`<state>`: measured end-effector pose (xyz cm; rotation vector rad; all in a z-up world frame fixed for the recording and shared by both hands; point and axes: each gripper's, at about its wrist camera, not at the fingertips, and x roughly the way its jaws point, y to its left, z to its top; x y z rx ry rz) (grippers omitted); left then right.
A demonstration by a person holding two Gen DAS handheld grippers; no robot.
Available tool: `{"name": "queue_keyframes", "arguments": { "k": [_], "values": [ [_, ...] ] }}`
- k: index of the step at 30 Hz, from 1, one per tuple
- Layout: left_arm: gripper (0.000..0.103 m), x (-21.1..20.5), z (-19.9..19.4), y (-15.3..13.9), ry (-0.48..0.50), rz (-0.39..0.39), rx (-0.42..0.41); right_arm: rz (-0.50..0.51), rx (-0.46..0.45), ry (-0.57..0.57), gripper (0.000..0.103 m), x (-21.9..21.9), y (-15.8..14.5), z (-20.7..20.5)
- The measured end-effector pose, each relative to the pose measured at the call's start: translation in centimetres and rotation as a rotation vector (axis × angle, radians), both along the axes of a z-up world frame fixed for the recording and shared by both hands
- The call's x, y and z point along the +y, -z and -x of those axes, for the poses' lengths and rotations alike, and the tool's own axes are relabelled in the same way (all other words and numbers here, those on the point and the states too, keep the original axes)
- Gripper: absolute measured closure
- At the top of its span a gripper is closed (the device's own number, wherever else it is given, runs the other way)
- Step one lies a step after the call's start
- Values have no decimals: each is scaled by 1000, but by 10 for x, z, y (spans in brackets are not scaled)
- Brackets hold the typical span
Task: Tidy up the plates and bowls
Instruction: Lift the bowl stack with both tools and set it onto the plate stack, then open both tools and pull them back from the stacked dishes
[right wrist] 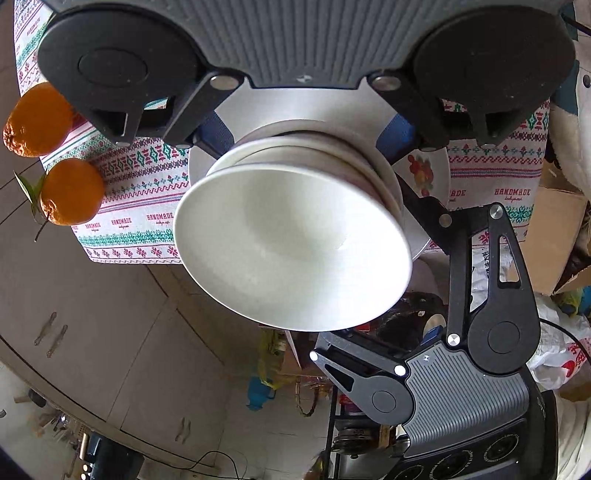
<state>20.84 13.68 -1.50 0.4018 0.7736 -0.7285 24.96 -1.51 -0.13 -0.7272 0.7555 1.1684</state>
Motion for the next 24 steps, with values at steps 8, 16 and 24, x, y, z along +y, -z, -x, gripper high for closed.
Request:
{"name": "queue_keyframes", "arguments": {
  "k": [8,16,24],
  "values": [
    [14,-3,11,1,-39,-11,-58,-25,-1,43,12,-4,-1,6],
    [1,-7,54,-8,-181,11,-182,-21,-79,228,0,-28,-9,45],
    [1,-43,117,-23,-463,137,-329,-131,-81,828,0,-79,-21,96]
  ]
}}
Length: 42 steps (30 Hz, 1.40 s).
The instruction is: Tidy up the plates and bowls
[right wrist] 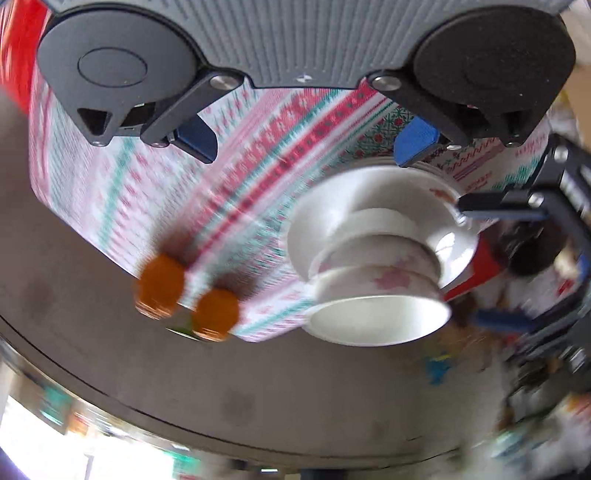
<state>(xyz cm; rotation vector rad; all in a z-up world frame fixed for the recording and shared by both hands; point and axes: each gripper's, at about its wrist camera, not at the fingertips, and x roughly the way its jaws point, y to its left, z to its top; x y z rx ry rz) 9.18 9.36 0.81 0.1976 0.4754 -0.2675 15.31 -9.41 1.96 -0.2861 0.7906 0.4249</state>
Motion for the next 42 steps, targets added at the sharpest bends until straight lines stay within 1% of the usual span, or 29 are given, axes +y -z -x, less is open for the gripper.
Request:
{"name": "queue_keyframes", "arguments": {
  "k": [2,4,6,7,8,11,13,15,22,30,42],
  "values": [
    [1,-7,7,-6,-67,81,48,-33,-1,143,0,-14,-4,15],
    [1,-10,12,-12,-139,181,95,-70,-16,242,0,-27,-8,32],
    [1,-14,20,-18,-184,232,110,-81,-53,311,0,-36,-13,51],
    [1,-17,24,-20,-207,236,104,-89,-67,327,0,-39,-15,61],
    [1,-21,29,-23,-220,222,98,-92,-75,328,0,-40,-17,68],
    [1,-33,46,-28,-243,145,60,-88,-115,320,0,-41,-24,87],
    [1,-36,56,-29,-255,124,42,-75,-145,313,0,-40,-26,96],
    [1,-36,61,-30,-260,126,37,-67,-164,309,0,-38,-28,103],
    [1,-37,74,-34,-290,135,24,-70,-182,301,0,-33,-32,115],
    [1,-39,73,-32,-299,134,35,-56,-189,306,0,-31,-30,117],
    [1,-40,71,-32,-298,129,43,-68,-191,313,0,-33,-31,116]
  ]
}}
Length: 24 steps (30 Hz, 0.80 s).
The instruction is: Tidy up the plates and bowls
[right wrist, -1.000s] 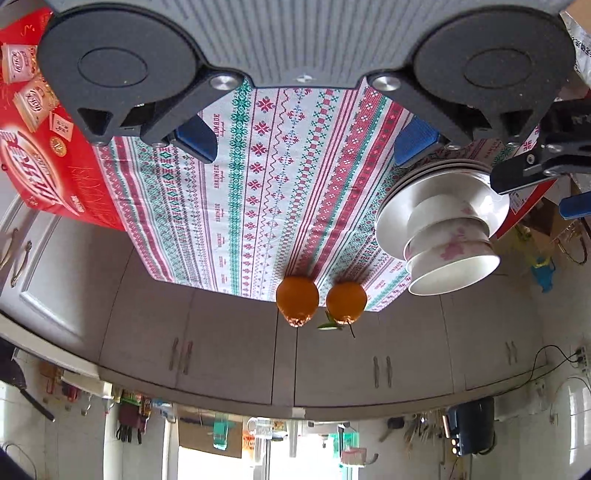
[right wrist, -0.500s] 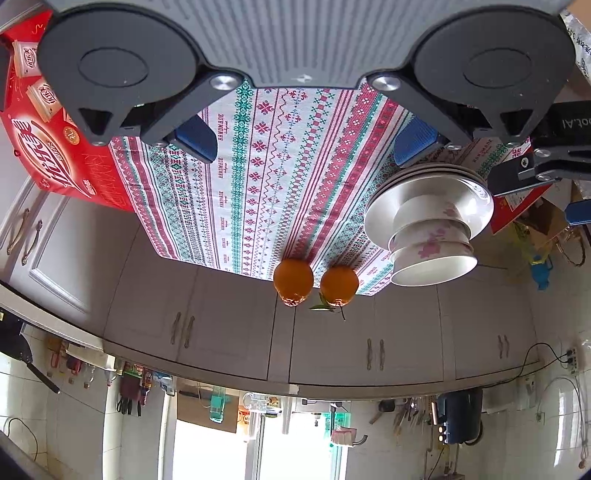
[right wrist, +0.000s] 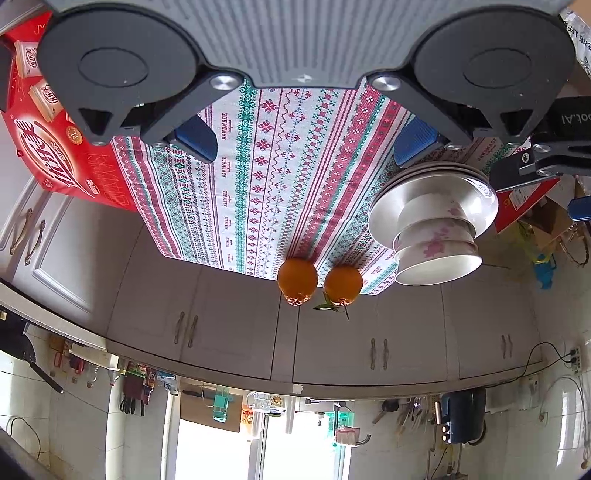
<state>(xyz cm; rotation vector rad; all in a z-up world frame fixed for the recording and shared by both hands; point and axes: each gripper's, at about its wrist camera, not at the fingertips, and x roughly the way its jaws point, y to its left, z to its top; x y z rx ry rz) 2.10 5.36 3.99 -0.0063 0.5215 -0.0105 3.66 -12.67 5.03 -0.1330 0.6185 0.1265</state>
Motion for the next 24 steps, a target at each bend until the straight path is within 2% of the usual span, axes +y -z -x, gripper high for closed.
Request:
{"name": "queue_keyframes", "arguments": {
  "k": [24],
  "values": [
    [1,-3,1,-3,3,-6,4,-2,-12,8,0,-3,-3,1]
  ]
}}
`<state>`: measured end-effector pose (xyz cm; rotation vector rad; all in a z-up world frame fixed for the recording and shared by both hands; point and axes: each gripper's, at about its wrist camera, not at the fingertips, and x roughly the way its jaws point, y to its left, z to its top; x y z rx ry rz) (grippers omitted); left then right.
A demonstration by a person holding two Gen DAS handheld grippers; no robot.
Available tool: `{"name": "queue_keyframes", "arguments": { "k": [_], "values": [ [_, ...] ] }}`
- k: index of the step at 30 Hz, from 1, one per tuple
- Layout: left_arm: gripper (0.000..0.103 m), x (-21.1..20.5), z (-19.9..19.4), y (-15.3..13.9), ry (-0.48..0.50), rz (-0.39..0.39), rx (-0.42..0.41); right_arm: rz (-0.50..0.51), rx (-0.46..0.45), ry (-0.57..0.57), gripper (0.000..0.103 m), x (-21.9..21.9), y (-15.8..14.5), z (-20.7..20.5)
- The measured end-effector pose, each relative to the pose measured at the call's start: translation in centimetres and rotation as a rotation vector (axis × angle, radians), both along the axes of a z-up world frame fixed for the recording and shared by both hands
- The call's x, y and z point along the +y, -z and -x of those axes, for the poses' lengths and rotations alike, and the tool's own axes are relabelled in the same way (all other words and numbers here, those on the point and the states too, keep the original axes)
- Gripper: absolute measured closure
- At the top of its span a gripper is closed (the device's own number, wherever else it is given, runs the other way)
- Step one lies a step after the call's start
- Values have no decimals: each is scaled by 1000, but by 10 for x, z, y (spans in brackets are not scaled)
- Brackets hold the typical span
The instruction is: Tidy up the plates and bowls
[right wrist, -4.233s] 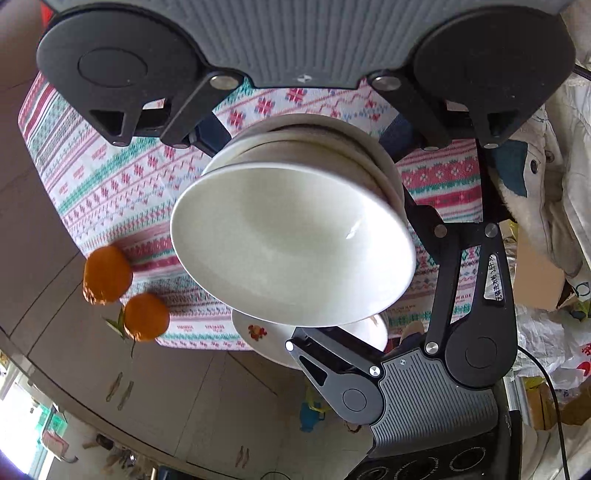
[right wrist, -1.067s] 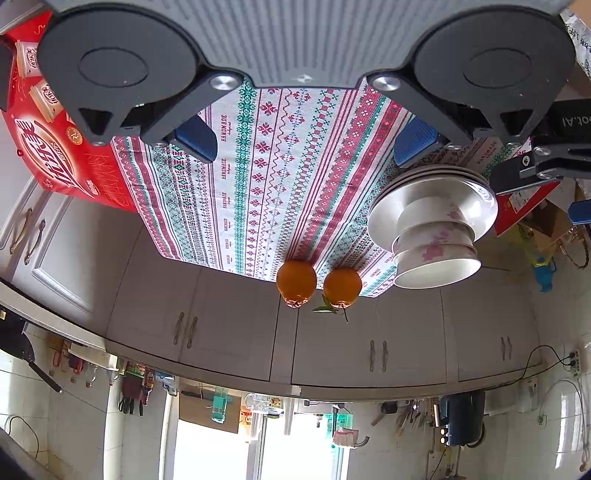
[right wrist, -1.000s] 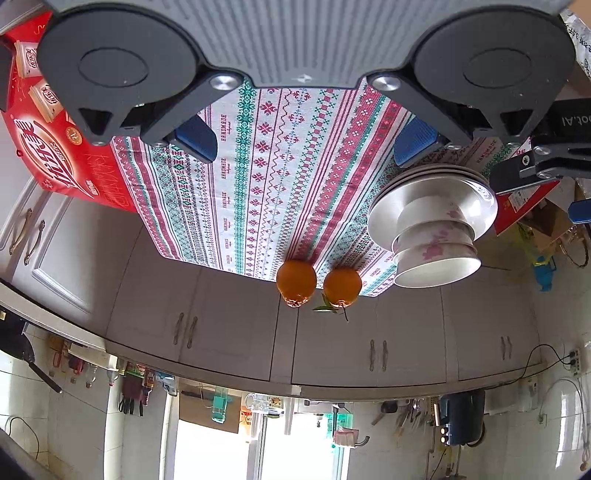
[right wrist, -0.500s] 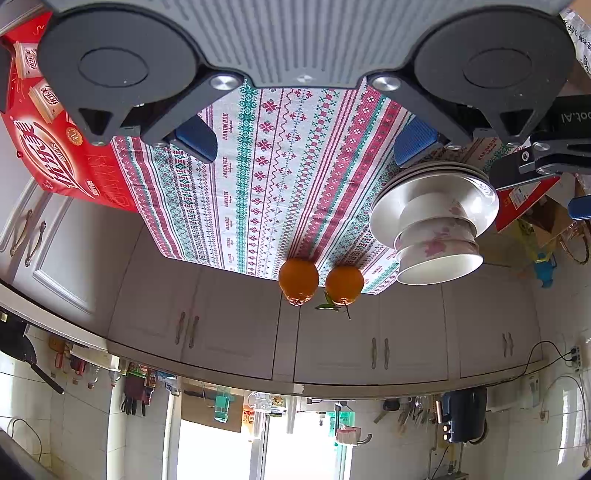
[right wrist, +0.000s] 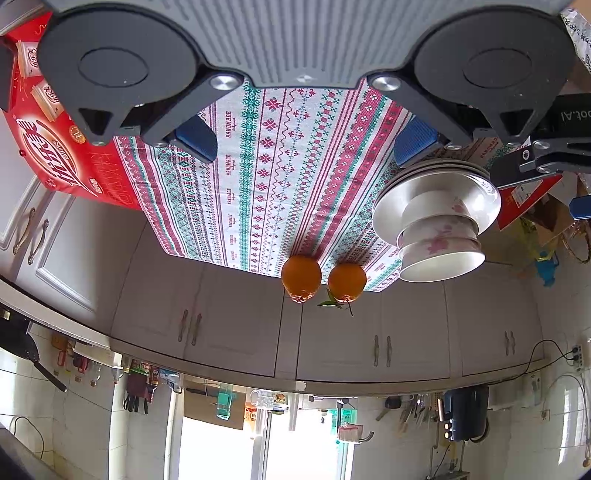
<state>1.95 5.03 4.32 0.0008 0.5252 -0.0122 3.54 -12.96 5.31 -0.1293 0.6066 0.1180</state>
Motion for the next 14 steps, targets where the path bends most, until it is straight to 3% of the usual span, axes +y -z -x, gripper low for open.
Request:
{"name": "queue_keyframes", "arguments": {
  "k": [14],
  "values": [
    [1,0,0,-2,1,3,2,5,-5,4,0,-1,-2,0]
  ]
}}
